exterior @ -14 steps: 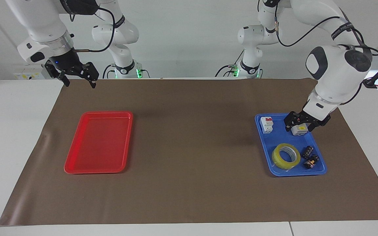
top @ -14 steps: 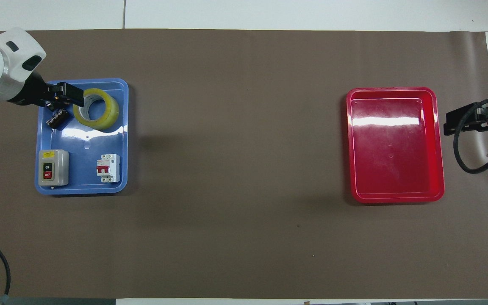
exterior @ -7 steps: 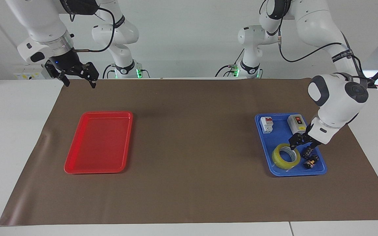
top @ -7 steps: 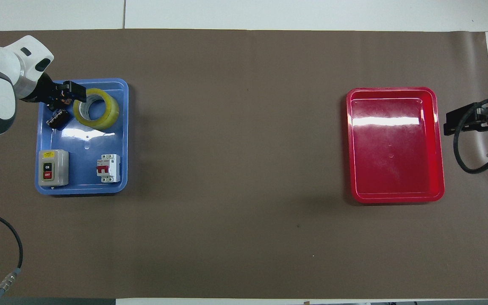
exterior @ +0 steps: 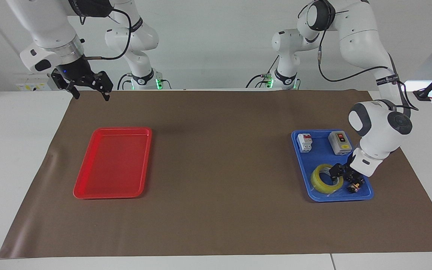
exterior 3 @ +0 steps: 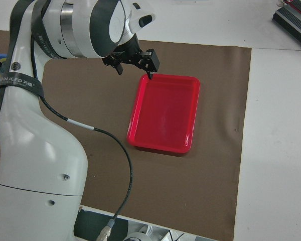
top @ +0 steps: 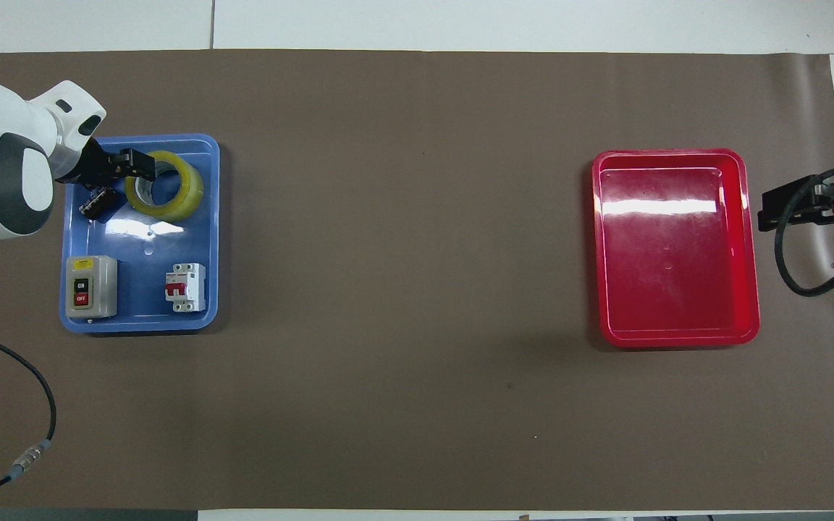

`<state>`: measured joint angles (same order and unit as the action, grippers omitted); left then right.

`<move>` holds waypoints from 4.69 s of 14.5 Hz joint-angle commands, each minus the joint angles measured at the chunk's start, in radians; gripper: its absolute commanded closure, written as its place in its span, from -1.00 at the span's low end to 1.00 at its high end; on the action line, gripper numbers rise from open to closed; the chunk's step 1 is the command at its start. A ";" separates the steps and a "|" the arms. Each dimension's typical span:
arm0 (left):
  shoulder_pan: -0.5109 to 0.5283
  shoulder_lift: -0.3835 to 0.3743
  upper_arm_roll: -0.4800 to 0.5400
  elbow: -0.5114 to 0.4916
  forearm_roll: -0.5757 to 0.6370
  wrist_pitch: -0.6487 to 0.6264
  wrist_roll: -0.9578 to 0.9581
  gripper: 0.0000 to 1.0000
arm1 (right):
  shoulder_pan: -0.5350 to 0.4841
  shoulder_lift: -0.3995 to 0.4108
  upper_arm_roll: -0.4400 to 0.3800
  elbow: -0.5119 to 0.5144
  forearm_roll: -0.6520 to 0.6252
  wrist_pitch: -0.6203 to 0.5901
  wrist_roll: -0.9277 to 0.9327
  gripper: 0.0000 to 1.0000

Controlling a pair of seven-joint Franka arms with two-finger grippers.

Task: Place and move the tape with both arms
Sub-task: 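Grasp the yellow tape roll with the left gripper and lift it, then carry the tape roll with the left gripper to the table's middle, then set the tape down with the left gripper while the right gripper reaches it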

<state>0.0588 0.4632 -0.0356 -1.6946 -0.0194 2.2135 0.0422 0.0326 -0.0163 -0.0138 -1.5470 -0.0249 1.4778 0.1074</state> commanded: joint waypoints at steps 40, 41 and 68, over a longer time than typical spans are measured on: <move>-0.642 -0.072 -0.009 -0.162 0.153 0.124 -0.927 0.80 | -0.010 0.007 0.006 0.013 0.003 -0.014 -0.014 -1.00; -0.642 -0.072 -0.009 -0.163 0.153 0.118 -0.927 -0.17 | -0.010 0.007 0.006 0.013 0.003 -0.014 -0.014 -1.00; -0.100 -0.434 0.005 0.154 -0.005 -0.630 -0.067 -1.00 | 0.412 0.329 0.061 -0.088 0.103 0.579 0.215 -1.00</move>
<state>-0.0598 -0.0135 -0.0286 -1.6393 0.0113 1.6658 -0.0548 0.4138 0.2581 0.0516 -1.6649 0.0910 2.0292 0.3206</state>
